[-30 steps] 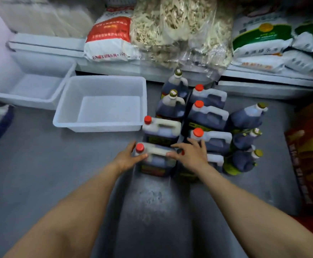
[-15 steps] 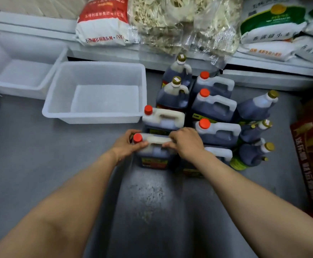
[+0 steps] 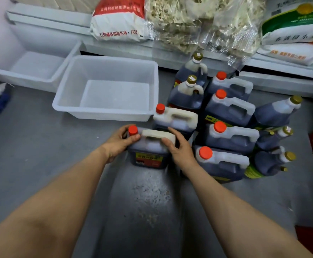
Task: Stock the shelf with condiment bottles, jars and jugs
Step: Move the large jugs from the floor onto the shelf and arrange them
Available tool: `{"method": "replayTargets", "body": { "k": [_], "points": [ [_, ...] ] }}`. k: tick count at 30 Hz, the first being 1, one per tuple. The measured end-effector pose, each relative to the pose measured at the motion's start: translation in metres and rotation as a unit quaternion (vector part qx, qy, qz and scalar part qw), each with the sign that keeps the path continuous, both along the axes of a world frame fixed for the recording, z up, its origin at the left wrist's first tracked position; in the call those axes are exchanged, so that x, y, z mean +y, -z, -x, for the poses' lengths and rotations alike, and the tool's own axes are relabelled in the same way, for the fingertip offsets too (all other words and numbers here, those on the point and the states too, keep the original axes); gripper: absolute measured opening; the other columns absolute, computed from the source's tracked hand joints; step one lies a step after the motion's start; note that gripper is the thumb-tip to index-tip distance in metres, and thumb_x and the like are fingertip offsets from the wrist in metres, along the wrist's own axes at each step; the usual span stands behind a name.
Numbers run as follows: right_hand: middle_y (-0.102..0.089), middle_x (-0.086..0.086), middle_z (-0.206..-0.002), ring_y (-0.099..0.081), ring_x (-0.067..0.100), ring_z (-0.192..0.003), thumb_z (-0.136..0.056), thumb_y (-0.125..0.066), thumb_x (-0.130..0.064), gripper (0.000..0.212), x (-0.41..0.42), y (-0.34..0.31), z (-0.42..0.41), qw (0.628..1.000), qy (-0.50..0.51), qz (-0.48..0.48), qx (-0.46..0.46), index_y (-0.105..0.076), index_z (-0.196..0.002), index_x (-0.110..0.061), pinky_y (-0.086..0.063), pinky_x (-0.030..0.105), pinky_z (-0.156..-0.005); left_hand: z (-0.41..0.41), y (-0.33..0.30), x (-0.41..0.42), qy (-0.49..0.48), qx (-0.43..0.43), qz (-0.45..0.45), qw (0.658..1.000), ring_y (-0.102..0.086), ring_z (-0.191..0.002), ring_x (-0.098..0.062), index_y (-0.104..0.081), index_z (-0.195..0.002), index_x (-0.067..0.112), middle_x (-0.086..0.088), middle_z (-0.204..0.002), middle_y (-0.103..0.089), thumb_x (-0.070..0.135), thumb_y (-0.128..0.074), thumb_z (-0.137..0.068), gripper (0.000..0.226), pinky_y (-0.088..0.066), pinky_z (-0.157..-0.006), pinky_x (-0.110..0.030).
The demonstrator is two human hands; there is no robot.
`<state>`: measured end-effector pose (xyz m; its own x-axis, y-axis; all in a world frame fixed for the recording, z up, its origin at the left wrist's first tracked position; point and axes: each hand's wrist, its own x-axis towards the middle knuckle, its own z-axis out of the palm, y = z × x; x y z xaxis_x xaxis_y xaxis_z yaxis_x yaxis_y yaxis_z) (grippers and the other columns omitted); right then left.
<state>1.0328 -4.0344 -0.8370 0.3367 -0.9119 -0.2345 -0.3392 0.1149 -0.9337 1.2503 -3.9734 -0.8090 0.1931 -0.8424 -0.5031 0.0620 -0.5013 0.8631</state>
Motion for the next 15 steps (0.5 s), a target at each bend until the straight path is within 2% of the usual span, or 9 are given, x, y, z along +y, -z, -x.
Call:
{"method": "replayTargets", "body": {
  "k": [4, 6, 8, 9, 12, 13, 15],
  "points": [
    [-0.048, -0.006, -0.147, -0.045, 0.005, -0.134, -0.086, -0.062, -0.051, 0.067, 0.006, 0.014, 0.001, 0.998, 0.009, -0.025, -0.054, -0.044, -0.146, -0.028, -0.039, 0.022, -0.110, -0.011, 0.013, 0.000, 0.048, 0.020, -0.027, 0.998, -0.062, -0.104, -0.005, -0.055, -0.128, 0.030, 0.017, -0.111, -0.069, 0.026, -0.061, -0.093, 0.035, -0.047, -0.092, -0.032],
    [-0.051, -0.004, -0.143, -0.049, 0.008, -0.130, -0.086, -0.061, -0.052, 0.063, 0.003, 0.013, -0.002, 0.998, 0.030, -0.028, -0.057, -0.047, -0.142, -0.027, -0.042, 0.025, -0.108, -0.010, 0.017, -0.004, 0.025, 0.043, -0.010, 0.999, -0.065, -0.102, -0.003, -0.057, -0.129, 0.024, 0.013, -0.111, -0.071, 0.030, -0.065, -0.087, 0.043, -0.051, -0.089, -0.022],
    [-0.057, -0.003, -0.133, -0.055, 0.011, -0.123, -0.090, -0.062, -0.048, 0.049, -0.002, 0.010, -0.008, 0.996, 0.054, -0.039, -0.063, -0.052, -0.133, -0.025, -0.046, 0.028, -0.104, -0.006, 0.015, -0.010, -0.012, 0.054, -0.007, 0.998, -0.064, -0.110, -0.010, -0.057, -0.132, 0.018, 0.002, -0.120, -0.069, 0.039, -0.069, -0.077, 0.060, -0.048, -0.096, -0.024],
    [-0.060, -0.003, -0.127, -0.057, 0.013, -0.119, -0.092, -0.062, -0.045, 0.043, -0.003, 0.007, -0.011, 0.995, 0.067, -0.042, -0.062, -0.055, -0.129, -0.024, -0.047, 0.028, -0.102, -0.004, 0.012, -0.011, -0.027, 0.049, -0.011, 0.998, -0.064, -0.110, -0.013, -0.060, -0.129, 0.018, 0.000, -0.119, -0.070, 0.043, -0.070, -0.074, 0.061, -0.048, -0.096, -0.024],
    [-0.065, -0.002, -0.116, -0.062, 0.014, -0.108, -0.093, -0.062, -0.046, 0.033, -0.003, -0.012, -0.016, 0.993, 0.093, -0.071, -0.034, -0.060, -0.117, -0.023, -0.050, 0.027, -0.092, 0.000, -0.004, -0.006, -0.060, 0.022, -0.051, 0.997, -0.071, -0.089, -0.009, -0.071, -0.102, 0.019, 0.001, -0.097, -0.076, 0.052, -0.071, -0.071, 0.045, -0.052, -0.069, -0.012],
    [-0.065, -0.002, -0.114, -0.062, 0.013, -0.104, -0.092, -0.062, -0.048, 0.033, 0.000, -0.023, -0.016, 0.992, 0.090, -0.087, -0.021, -0.060, -0.114, -0.024, -0.050, 0.024, -0.086, 0.001, -0.014, -0.002, -0.071, 0.013, -0.064, 0.995, -0.072, -0.082, -0.007, -0.072, -0.095, 0.018, 0.001, -0.092, -0.077, 0.053, -0.072, -0.072, 0.042, -0.051, -0.064, -0.011],
    [-0.067, -0.002, -0.109, -0.063, 0.009, -0.097, -0.092, -0.062, -0.049, 0.034, 0.009, -0.052, -0.011, 0.990, 0.085, -0.112, -0.008, -0.061, -0.112, -0.022, -0.048, 0.016, -0.074, 0.004, -0.041, 0.009, -0.080, -0.010, -0.096, 0.992, -0.070, -0.083, -0.008, -0.073, -0.091, 0.016, 0.001, -0.090, -0.076, 0.055, -0.073, -0.074, 0.043, -0.050, -0.074, -0.015]
  ]
}}
